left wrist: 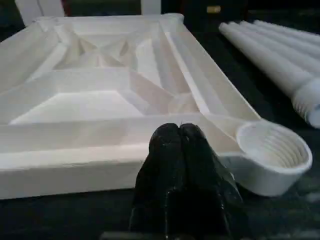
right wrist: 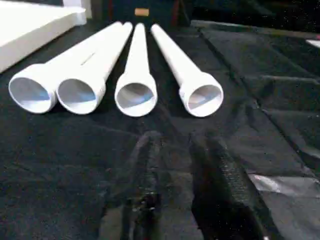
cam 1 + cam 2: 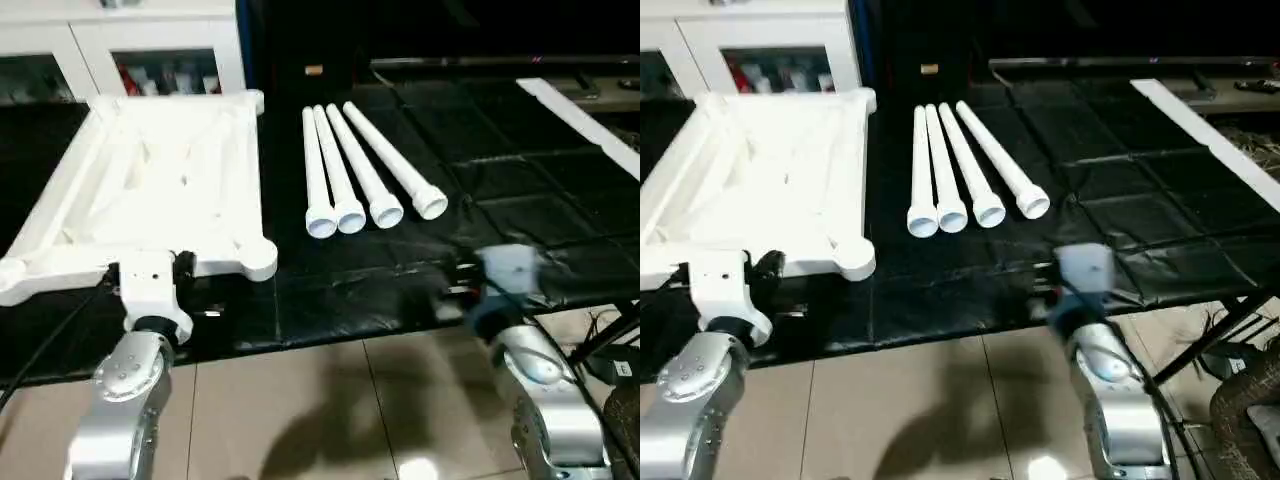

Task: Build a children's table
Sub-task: Move to table

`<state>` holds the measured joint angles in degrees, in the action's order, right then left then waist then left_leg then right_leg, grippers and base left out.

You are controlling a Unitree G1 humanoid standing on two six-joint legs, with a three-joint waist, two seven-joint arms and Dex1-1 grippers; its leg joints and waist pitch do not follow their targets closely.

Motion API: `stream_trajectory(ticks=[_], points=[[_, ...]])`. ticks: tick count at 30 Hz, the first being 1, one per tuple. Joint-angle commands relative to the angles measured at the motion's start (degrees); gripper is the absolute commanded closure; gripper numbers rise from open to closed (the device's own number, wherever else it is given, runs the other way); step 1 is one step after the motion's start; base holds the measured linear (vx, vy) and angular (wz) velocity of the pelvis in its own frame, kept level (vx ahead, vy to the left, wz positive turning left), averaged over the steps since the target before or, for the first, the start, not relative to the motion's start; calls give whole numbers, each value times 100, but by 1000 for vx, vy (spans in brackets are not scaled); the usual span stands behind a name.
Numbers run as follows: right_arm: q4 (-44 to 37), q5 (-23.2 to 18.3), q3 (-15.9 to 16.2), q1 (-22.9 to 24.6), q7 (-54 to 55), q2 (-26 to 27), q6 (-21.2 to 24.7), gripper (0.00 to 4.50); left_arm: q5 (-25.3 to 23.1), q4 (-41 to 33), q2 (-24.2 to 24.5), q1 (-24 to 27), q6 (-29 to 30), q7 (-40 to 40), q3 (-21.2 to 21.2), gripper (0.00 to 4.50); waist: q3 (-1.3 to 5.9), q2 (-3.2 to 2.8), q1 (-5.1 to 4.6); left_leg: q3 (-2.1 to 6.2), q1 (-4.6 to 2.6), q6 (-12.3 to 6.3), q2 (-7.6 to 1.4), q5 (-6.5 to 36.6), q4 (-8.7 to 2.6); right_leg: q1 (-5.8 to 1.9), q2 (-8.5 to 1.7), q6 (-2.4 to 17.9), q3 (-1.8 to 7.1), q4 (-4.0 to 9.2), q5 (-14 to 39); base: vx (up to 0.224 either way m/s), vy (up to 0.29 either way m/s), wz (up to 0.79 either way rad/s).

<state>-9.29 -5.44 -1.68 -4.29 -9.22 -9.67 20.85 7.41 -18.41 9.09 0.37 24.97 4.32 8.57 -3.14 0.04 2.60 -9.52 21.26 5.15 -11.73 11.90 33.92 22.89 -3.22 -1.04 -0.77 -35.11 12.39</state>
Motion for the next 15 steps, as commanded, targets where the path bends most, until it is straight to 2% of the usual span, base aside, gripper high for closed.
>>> stream_trajectory(ticks=[1, 2, 4, 5, 6, 9, 10, 11, 12, 13, 14, 15], points=[[-178, -60, 34, -45, -34, 73, 2, 316, 77, -260, 4, 7, 140, 32, 82, 450, 250, 44, 23, -1, -9, -80, -32, 369, -376, -267, -220, 808, 149, 302, -692, 0, 0, 0], [-168, -21, 36, -71, 2, 112, -28, 308, 54, -308, -9, 20, 98, 18, 82, 450, 250, 44, 23, -1, -9, -80, -32, 369, -376, -267, -220, 808, 149, 302, -692, 0, 0, 0], [-153, -8, 32, -112, 36, 186, -54, 288, -34, -362, -13, 52, -19, -9, 70, 450, 206, 76, 22, -16, -22, -109, -50, 561, -401, -233, -232, 800, 152, 347, -295, 0, 0, 0], [-155, 2, 32, -119, 72, 209, -117, 280, -79, -387, -2, 82, -152, -18, 47, 450, 202, 63, 24, -12, -30, -81, -56, 662, -409, -229, -238, 784, 159, 352, -106, 0, 0, 0], [-63, 366, 196, -141, 266, 107, -159, 272, -151, -452, 63, 105, -121, -40, -31, 450, 183, 85, 24, -12, -34, -49, -64, 732, -420, -219, -234, 737, 160, 371, 22, 0, 0, 0], [26, 549, 231, -173, 454, 88, -267, 241, -135, -540, 93, 75, 109, -62, -70, 450, 171, 76, 44, -14, -58, 101, -56, 716, -421, -205, -221, 653, 165, 353, -27, 0, 0, 0], [29, 546, 228, -174, 455, 90, -277, 236, -130, -543, 92, 73, 119, -61, -69, 450, 172, 33, 53, -6, -64, 132, -59, 726, -421, -201, -228, 651, 167, 339, -77, 0, 0, 0], [22, 486, 171, -156, 426, 118, -357, 226, -123, -570, 87, 47, 211, -53, -91, 450, 200, -61, 59, 4, -75, 184, -55, 765, -413, -205, -229, 656, 164, 325, -159, 0, 0, 0], [-155, 86, -48, -91, 262, 248, -190, 226, -83, -497, 118, -160, 292, 40, -143, 450, 183, -85, 45, -4, -70, 205, -47, 760, -404, -198, -221, 659, 169, 326, -304, 0, 0, 0], [-155, 86, -48, -91, 262, 248, -190, 204, -83, -497, 118, -160, 292, 40, -143, 450, 183, -16, 43, -57, -65, 70, 0, 809, -382, -213, -235, 647, 199, 365, -321, 0, 0, 0], [-345, -163, -241, -52, 238, 341, 93, 198, -13, -324, 154, -468, 279, 160, -185, 450, 207, 1, 65, -68, -46, -76, 9, 780, -356, -239, -297, 698, 240, 344, -382, 0, 0, 0], [-369, -113, -273, -54, 321, 339, 130, 198, 13, -256, 154, -578, 264, 196, -195, 450, 179, 6, 115, -109, 32, -685, 89, 680, -287, -292, -465, 844, 368, 444, -317, 0, 0, 0]])
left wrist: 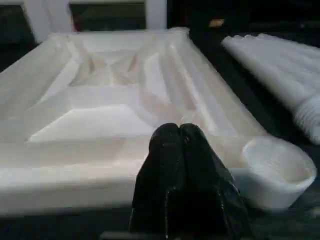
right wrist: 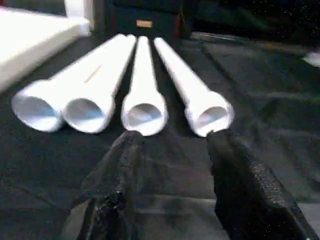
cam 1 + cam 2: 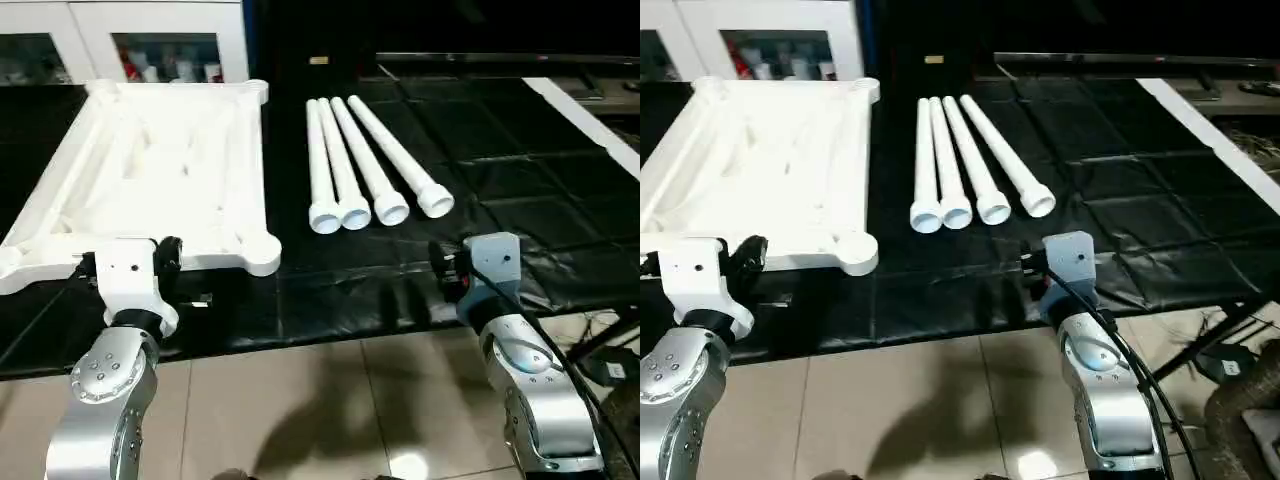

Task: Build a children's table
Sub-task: Move to table

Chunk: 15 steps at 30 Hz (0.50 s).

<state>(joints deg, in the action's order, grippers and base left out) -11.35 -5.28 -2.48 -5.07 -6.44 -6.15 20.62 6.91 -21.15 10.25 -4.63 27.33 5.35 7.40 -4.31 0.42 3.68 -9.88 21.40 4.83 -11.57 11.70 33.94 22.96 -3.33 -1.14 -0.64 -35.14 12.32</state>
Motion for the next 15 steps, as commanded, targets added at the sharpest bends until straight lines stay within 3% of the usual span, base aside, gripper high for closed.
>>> stream_trajectory(ticks=[1, 2, 3, 4, 5, 6, 7, 8, 9, 10, 11, 12, 13, 14, 15], points=[[-167, -26, -200, 25, 126, -54, 122, 189, 56, 52, 21, -150, 38, 80, -98, 450, 300, -50, 39, -53, 69, -864, 101, 625, -218, -354, -590, 919, 434, 484, -330, 0, 0, 0], [-167, -26, -200, 25, 126, -54, 122, 189, 56, 52, 21, -150, 38, 80, -98, 450, 307, -8, 101, 69, 173, -1168, 69, 493, -67, -464, -882, 1090, 594, 591, -311, 0, 0, 0], [-235, -18, -160, 52, 70, -114, 71, 164, 80, 66, -18, -216, 93, 51, -114, 450, 311, 48, 139, 210, 343, -1415, 104, 401, 237, -612, -1220, 1240, 827, 705, -196, -9, 113, -6], [-283, -80, -146, 75, 0, -128, 61, 157, 80, 60, -37, -231, 122, 33, -130, 450, 290, 90, 141, 320, 434, -1445, 81, 364, 355, -659, -1371, 1282, 880, 733, -90, -9, 113, -6], [-302, -87, -138, 97, -24, -145, 32, 154, 78, 24, -64, -221, 156, 17, -157, 418, 301, 24, 158, 516, 538, -1390, 3, 303, 506, -673, -1537, 1638, 954, 769, 53, -13, 182, -14], [-282, -78, -136, 113, -32, -149, 22, 149, 78, -33, -84, -175, 201, 14, -180, 410, 293, -74, 124, 577, 478, -1464, -3, 136, 297, -562, -1276, 1842, 722, 745, 317, -11, 229, -11], [-256, -73, -143, 116, -25, -136, 21, 137, 66, -68, -89, -136, 215, 10, -191, 410, 277, -110, 64, 535, 406, -1638, 40, 77, 94, -501, -1003, 1816, 557, 689, 493, -11, 229, -11], [-216, -35, -177, 72, 63, -91, 100, 123, 88, -141, -113, -70, 235, 14, -184, 404, 318, -173, -115, 384, 26, -2342, 162, -315, -233, -252, -292, 1559, 130, 425, 783, 21, 245, 2], [-194, -58, -191, 42, 88, -62, 128, 111, 95, -147, -118, -55, 226, 16, -181, 375, 301, -366, -384, 557, -381, -3340, 182, -1156, -328, 183, 248, 889, -358, -300, 964, 10, 250, 5], [-163, -43, -196, 11, 156, -23, 162, 105, 88, -139, -120, -28, 200, 16, -183, 366, 256, -365, -354, 599, -316, -3775, 18, -1676, -403, 372, 182, 119, -505, -783, 1075, 10, 250, 5], [-145, -5, -185, -9, 204, -13, 183, 105, 73, -134, -121, -13, 190, 5, -184, 366, 252, -329, -319, 599, -270, -3875, -104, -1850, -398, 429, 97, -87, -499, -855, 1027, -42, 219, 4], [-140, 13, -155, -36, 203, -23, 200, 93, 38, -131, -130, -14, 207, -43, -185, 362, 228, -256, -264, 507, -183, -3780, -225, -1520, -434, 406, -36, -318, -487, -882, 848, -65, 174, -3], [-138, 19, -137, -55, 192, -35, 211, 80, 13, -132, -139, -18, 225, -82, -187, 356, 226, -190, -264, 494, -176, -3605, -208, -1145, -455, 318, -127, -316, -412, -765, 775, -65, 174, -3], [-152, 24, -106, -61, 151, -57, 182, 69, 43, -140, -156, -27, 229, -73, -187, 330, 264, 121, -173, 338, -46, -2543, 17, 173, -246, 113, -657, -397, 58, -87, 675, -89, 148, -12], [-147, 36, -90, -63, 119, -68, 129, 69, 60, -161, -156, -29, 234, -44, -196, 330, 337, 153, 162, 597, 471, -1257, 452, 1037, 1086, -165, -1860, -1144, 1092, 578, 1235, -106, 171, -4]])
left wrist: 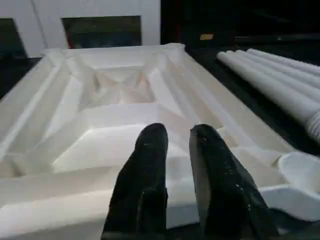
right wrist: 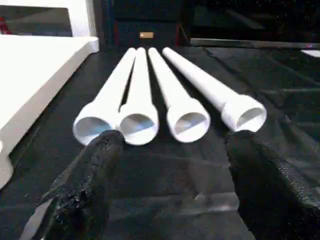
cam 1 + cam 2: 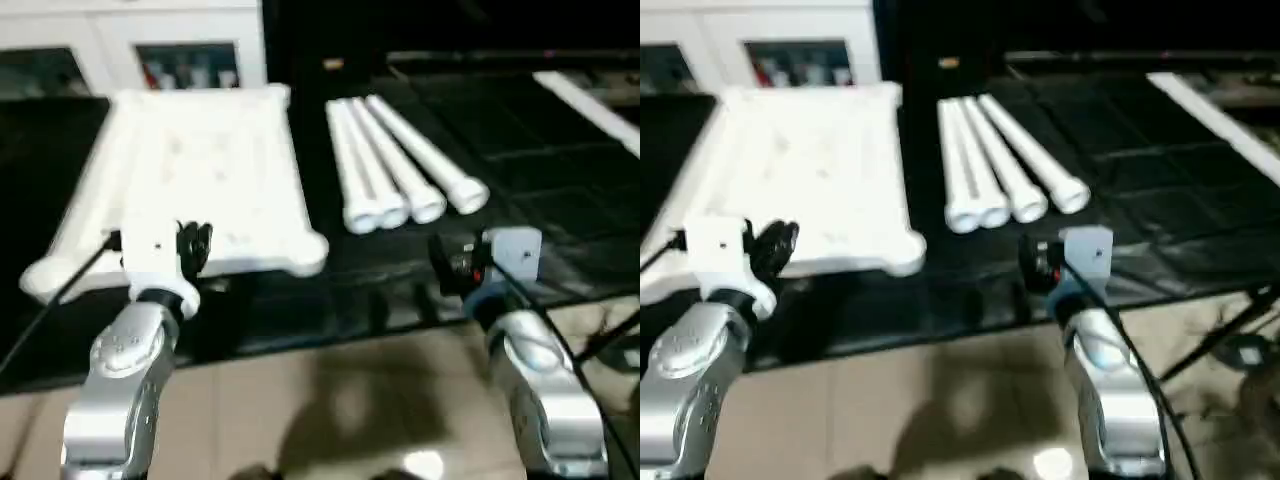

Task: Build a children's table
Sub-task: Move to table

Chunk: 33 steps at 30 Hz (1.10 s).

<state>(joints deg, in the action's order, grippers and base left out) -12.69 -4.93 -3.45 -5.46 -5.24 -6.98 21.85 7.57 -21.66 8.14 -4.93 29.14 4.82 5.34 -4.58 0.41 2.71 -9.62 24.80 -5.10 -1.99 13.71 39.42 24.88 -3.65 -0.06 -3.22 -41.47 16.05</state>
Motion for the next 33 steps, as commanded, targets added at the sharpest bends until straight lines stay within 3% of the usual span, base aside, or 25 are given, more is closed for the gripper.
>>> stream_trajectory(ticks=[1, 2, 3, 4, 5, 6, 7, 8, 12, 16, 17, 18, 20, 21, 22, 23, 24, 26, 27, 28, 29, 30, 31, 32, 33], points=[[10, 16, 2, -28, -1, 21, -25, 67, -23, -122, 71, 8, 52, 21, 0, 323, 369, 107, 145, 852, 298, 182, -489, 949, 794, -530, -2009, -804, 1486, 1243, 841, -106, 171, -4], [10, 16, 2, -28, -1, 21, -25, 59, -23, -122, 71, 8, 52, 21, 0, 319, 279, 160, 14, 969, 446, 553, -438, 1065, 911, -612, -1867, -612, 1230, 1222, 965, -97, 223, -16], [43, 56, -22, -40, 45, 35, -29, 32, -43, -137, 79, 17, 58, 14, -5, 301, 148, 180, 84, 818, 108, 1139, -316, 1011, 632, -555, -1178, 521, 814, 1299, 1205, -101, 254, -15], [8, -61, -58, -39, -22, 73, 14, 32, -88, -137, 94, 27, 61, -7, -20, 301, 125, 129, 86, 818, -68, 1003, -417, 823, 442, -543, -1184, 957, 733, 1393, 1518, -101, 254, -15], [-19, -151, -84, -38, -74, 101, 46, 27, -121, -137, 105, 34, 63, -22, -32, 290, 121, -18, 46, 798, -270, 662, -634, 367, -231, -595, -861, 1441, 424, 1399, 2052, -97, 305, 1], [-55, -277, -107, -54, -137, 135, 80, 15, -81, -138, 62, 44, 87, -57, 1, 275, 139, -131, -20, 756, -418, 479, -686, 413, -567, -577, -551, 1475, 271, 1324, 2008, -90, 339, 14], [-105, -431, -109, -79, -237, 159, 115, 10, 5, -133, -22, 53, 137, -126, 83, 269, 178, -331, -384, 929, -625, 309, -1153, 2081, -1228, -261, 141, 828, -56, 410, 659, -90, 339, 14], [-105, -431, -109, -79, -237, 159, 115, 10, 5, -133, -22, 53, 137, -126, 83, 269, 200, -466, -331, 979, -602, 513, -1088, 2229, -1232, -288, 111, 728, -113, 317, 210, -81, 340, 15], [-101, -270, 42, -111, -285, 23, 136, 7, -39, -80, -93, 38, 156, -269, 119, 230, 280, -323, -293, 1186, -698, 1623, -1344, 983, -1052, -391, -216, 297, 145, 628, -744, -55, 245, 4], [-76, -195, -30, -158, -261, -23, 120, 7, 19, -100, -180, -6, 176, -270, 98, 195, 285, -352, -278, 1404, -618, 1375, -1631, 1262, -1372, -219, -42, -105, 112, 190, 350, -57, 96, 5], [-68, -215, -50, -163, -278, -30, 129, 7, 3, -102, -177, -9, 170, -264, 82, 184, 276, -396, -283, 1891, -569, 656, -1119, 1704, -1419, -276, 74, 161, 46, 151, 840, -55, -45, 22], [-59, -233, -64, -169, -300, -53, 141, 7, -8, -99, -178, -14, 166, -260, 69, 174, 305, -321, -376, 2175, -626, 204, -899, 1872, -1397, -293, 66, 591, 123, 214, 855, -59, -116, 35], [-57, -250, -61, -171, -313, -81, 150, 7, -13, -98, -183, -16, 167, -260, 65, 160, 363, -163, -398, 2312, -439, 138, -337, 1668, -1462, -626, 26, 1350, 258, 625, 947, -60, -150, 35], [-12, -285, -80, -183, -310, -141, 178, 7, -19, -94, -191, -20, 168, -265, 58, 150, 380, -42, -303, 2110, -52, 153, -31, 1668, -1219, -950, -280, 2090, 371, 1008, 1251, -97, -245, 43], [-9, -279, -79, -184, -306, -146, 175, 7, -20, -94, -191, -20, 168, -265, 58, 141, 395, 135, -76, 1244, 215, 217, 160, 1363, 16, -1043, -842, 3051, 318, 1676, 1451, -97, -245, 43], [22, -218, -72, -192, -261, -187, 146, 7, -22, -93, -192, -22, 170, -271, 56, 141, 378, 42, -63, 750, -2, 337, -34, 1096, 394, -1006, -798, 3358, 517, 1694, 1232, -77, -233, 42], [91, -182, -96, -200, -234, -225, 140, 7, -32, -85, -197, -34, 176, -285, 57, 135, 192, 98, 1, 527, 286, 299, -258, 878, 507, -1079, -704, 3363, 520, 1446, 15, 4, -202, 10], [150, -188, -166, -200, -228, -243, 154, 7, -49, -70, -205, -58, 189, -310, 64, 118, 300, 67, 77, 411, 119, 221, -420, 889, 295, -1019, -512, 2838, 393, 1359, -1081, 13, -198, 7], [169, -61, -220, -217, -84, -236, 87, 7, -66, -49, -186, -87, 147, -294, 49, 107, 396, -121, 12, 487, 20, -51, -684, 325, -181, -1073, -223, 2112, 48, 1246, -1406, 43, -161, 22], [155, 25, -234, -221, 13, -238, 91, 7, -80, -42, -169, -94, 101, -272, 26, 98, 536, -322, 5, 736, -288, -290, -1157, -671, -455, -989, 25, 1522, -251, 949, -1507, 43, -161, 22], [147, -30, -275, -233, 28, -222, 239, 7, -37, -33, -199, -109, 139, -281, 53, 93, 709, -440, -177, 1719, -1220, -1459, -2698, -3405, -727, 126, -79, 301, -212, -136, 582, 43, -155, 12], [138, -151, -310, -245, 11, -216, 439, 7, 16, -26, -251, -124, 211, -299, 99, 90, 525, -449, -88, 1549, -1000, -1790, -2326, -5783, -507, 330, -260, 71, 42, -369, 786, 3, -154, -1], [121, -137, -290, -234, 12, -237, 491, 7, -28, -22, -221, -131, 202, -297, 82, 85, 514, -438, -80, 1389, -914, -1835, -2087, -6155, -485, 371, -263, -18, 136, -381, 456, 3, -154, -1], [110, -106, -269, -225, 21, -257, 503, 7, -69, -21, -188, -134, 182, -294, 57, 75, 461, -377, 2, 856, -593, -1884, -1457, -5765, -536, 190, -90, -297, 150, -124, -384, -35, -153, -3], [100, -84, -255, -216, 30, -267, 509, 7, -89, -22, -166, -137, 166, -288, 39, 63, 447, -100, 46, 511, -321, -1747, -839, -3834, -447, -147, -132, -288, 393, 649, -1229, -78, -152, -1]])
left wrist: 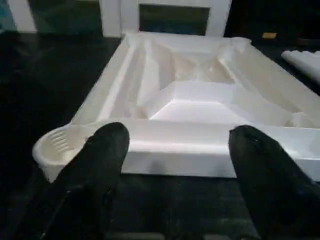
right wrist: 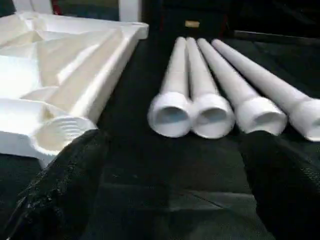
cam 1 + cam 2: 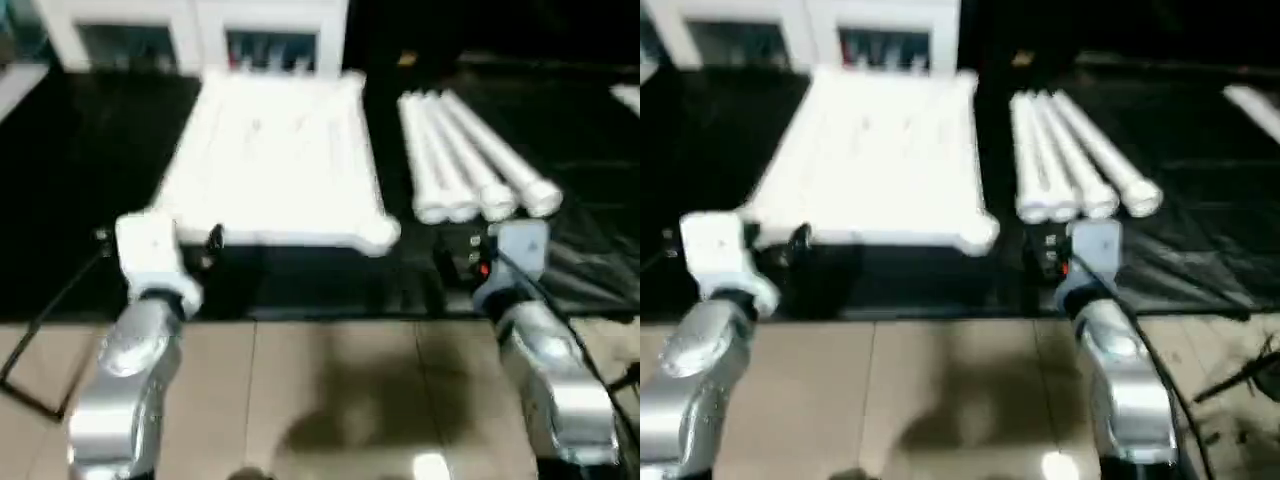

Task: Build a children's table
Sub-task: Move to table

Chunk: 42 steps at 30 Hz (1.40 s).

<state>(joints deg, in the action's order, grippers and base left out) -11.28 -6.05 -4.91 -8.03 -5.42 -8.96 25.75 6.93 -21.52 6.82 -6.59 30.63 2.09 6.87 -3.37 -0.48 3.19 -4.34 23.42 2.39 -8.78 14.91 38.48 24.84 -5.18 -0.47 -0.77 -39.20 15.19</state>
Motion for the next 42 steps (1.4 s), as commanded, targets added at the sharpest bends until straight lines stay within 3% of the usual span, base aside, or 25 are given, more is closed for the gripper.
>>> stream_trajectory(ticks=[1, 2, 3, 4, 5, 7, 11, 14, 17, 18, 20, 23, 25, 29, 31, 32, 34, 35, 36, 37, 38, 39, 40, 41, 42], points=[[-48, 30, -106, 48, 56, -63, 116, 7, -8, -43, -35, 24, 11, -3, -118, 63, 364, 256, -18, -163, -91, -2048, 202, -2758, -174, -242, -64, -581, 261, 687, -1268, -78, -152, -1], [-79, -121, -121, 75, 15, 22, 118, 7, -27, -30, 11, 8, 97, 31, -167, 55, 354, 293, 110, -218, 106, -1304, 261, -1058, -170, -404, -470, -640, 413, 828, -701, -87, -199, -3], [-136, -104, -74, 91, 67, 83, 134, 7, -85, 2, 61, 0, 26, 58, -204, 50, 328, 238, 172, -223, -9, -644, 124, -354, -357, -352, -386, -927, 369, 842, -168, -78, -252, -2], [-136, -104, -74, 91, 67, 83, 134, 7, -85, 2, 61, 0, 26, 58, -204, 42, 307, 276, 112, -232, 16, -439, 109, -207, -454, -400, -319, -1092, 304, 836, -21, -78, -252, -2], [-173, -142, -51, 104, 39, 128, 121, 7, -96, 17, 73, -9, 18, 57, -194, 42, 273, 176, 84, -231, 27, -91, 71, -70, -594, -447, -247, -1279, 206, 850, 379, -76, -195, -6], [-211, -199, -43, 98, 15, 200, 153, 7, -118, 32, 118, -45, 24, 73, -182, 22, 225, 107, 13, -280, -7, 285, -3, 350, -691, -350, -157, -1235, 150, 943, 1379, -79, -122, -9], [-256, -108, -30, 180, 130, 185, 224, 7, -123, -89, 214, 15, 66, 183, -223, 2, 70, 5, -138, -290, -65, 670, -104, 1416, -872, -162, 51, -452, 100, 988, 2695, -70, -9, -3], [-399, -133, -45, 303, 121, 184, 286, 7, -107, -213, 250, 97, 113, 204, -231, 2, -3, -101, -222, -188, -293, 607, -171, 2724, -1005, -217, 140, -28, -14, 1011, 2771, -30, 61, -3], [-705, -168, -33, 515, 70, 181, 388, 7, -41, -477, 274, 245, 267, 230, -213, 2, -308, -143, -292, -172, -617, 351, -194, 3806, -1092, -156, 288, 275, -226, 1175, 2924, -19, 60, -8], [-913, -208, -27, 664, 39, 185, 460, 7, 10, -648, 281, 369, 349, 251, -208, 2, -460, -197, -291, -164, -601, 234, -175, 3823, -1160, -224, 253, 285, -250, 1178, 2836, 0, 54, -17], [-1152, -250, -5, 817, 19, 173, 517, 7, 65, -835, 285, 504, 437, 274, -202, 2, -546, -222, -305, -197, -591, 151, -127, 3601, -1187, -330, 182, 365, -208, 1194, 2793, 28, 51, -18], [-1366, -263, 41, 930, -37, 117, 485, 7, 98, -979, 266, 620, 468, 286, -222, 2, -559, -151, -281, -370, -523, -34, 29, 2441, -1147, -546, 112, 586, -6, 1260, 2949, 68, 16, -12], [-1421, -322, 40, 845, -117, 92, 463, 7, 90, -922, 239, 585, 397, 286, -239, 2, -498, -101, -258, -456, -418, -229, 120, 1362, -1093, -804, 145, 807, 140, 1249, 2524, 86, -5, -2], [-1188, -308, -6, 578, -116, 120, 277, 7, 49, -642, 203, 421, 163, 263, -214, 2, -405, -75, -271, -492, -694, -531, 120, 1039, -1093, -877, 251, 1468, 176, 1155, 1816, 148, -21, 10], [-1022, -329, -69, 382, -86, 148, 214, 7, 45, -501, 182, 270, 61, 236, -185, 2, -262, -46, -227, -498, -680, -707, 209, 571, -1057, -1126, 288, 1751, 269, 1097, 1234, 195, -18, 11], [-904, -346, -108, 229, -66, 155, 172, 7, 45, -420, 169, 144, 14, 211, -156, 2, -264, -130, -193, -486, -705, -879, 257, 160, -1039, -1182, 322, 1870, 286, 1049, 720, 217, -5, 15], [-797, -374, -141, 82, -55, 153, 147, 7, 63, -368, 154, 15, 12, 183, -119, 2, -122, -144, -207, -390, -805, -1284, 325, -712, -955, -1263, 488, 1765, 243, 831, -522, 225, 6, 17], [-699, -404, -160, -18, -69, 155, 128, 7, 62, -307, 150, -73, -9, 171, -102, 2, 31, -152, -219, -294, -953, -1606, 386, -1429, -811, -1292, 611, 1398, 176, 665, -1143, 254, 17, 18], [-609, -418, -169, -103, -79, 154, 115, 7, 59, -244, 152, -152, -24, 163, -87, 2, 111, -246, -415, 167, -1729, -2114, 21, -2717, -691, -533, 649, 714, -116, 250, -1087, 261, -32, 5], [-535, -402, -151, -165, -97, 143, 75, 7, 55, -196, 157, -206, -61, 160, -74, 2, 88, -214, -646, 581, -2053, -2537, -353, -3166, -701, 75, 397, 270, -204, 20, -121, 261, -32, 5], [-525, -400, -149, -173, -99, 142, 70, 7, 55, -189, 157, -212, -66, 160, -73, 2, 177, -128, -713, 952, -2276, -2925, -673, -3534, -629, 521, -86, -258, -113, -213, 849, 190, -125, -28], [-322, -338, -64, -292, -141, 140, -6, 7, 43, -38, 175, -296, -224, 154, -21, 2, 139, 189, -515, 337, -1430, -1952, 377, -2229, -319, -370, -114, 47, 238, 307, -86, 132, -118, -20], [-289, -341, -48, -305, -156, 145, -2, 7, 36, -11, 176, -303, -249, 147, -12, 2, 180, 475, -100, -182, 35, -1567, 998, 316, 447, -2016, -286, 451, 1181, 537, -1616, 132, -118, -20], [-289, -341, -48, -305, -156, 145, -2, 7, 36, -11, 176, -303, -249, 147, -12, 2, 92, 375, -40, -148, 229, -1373, 852, 521, 725, -1961, -472, 803, 1335, 519, -2716, 208, 36, 28], [-279, -348, -24, -304, -171, 157, 20, 7, 35, -1, 181, -300, -263, 147, 4, 2, 145, 327, 63, 0, 547, -646, 517, 460, 893, -2037, -567, 1296, 1412, 256, -5065, 158, 156, 35]])
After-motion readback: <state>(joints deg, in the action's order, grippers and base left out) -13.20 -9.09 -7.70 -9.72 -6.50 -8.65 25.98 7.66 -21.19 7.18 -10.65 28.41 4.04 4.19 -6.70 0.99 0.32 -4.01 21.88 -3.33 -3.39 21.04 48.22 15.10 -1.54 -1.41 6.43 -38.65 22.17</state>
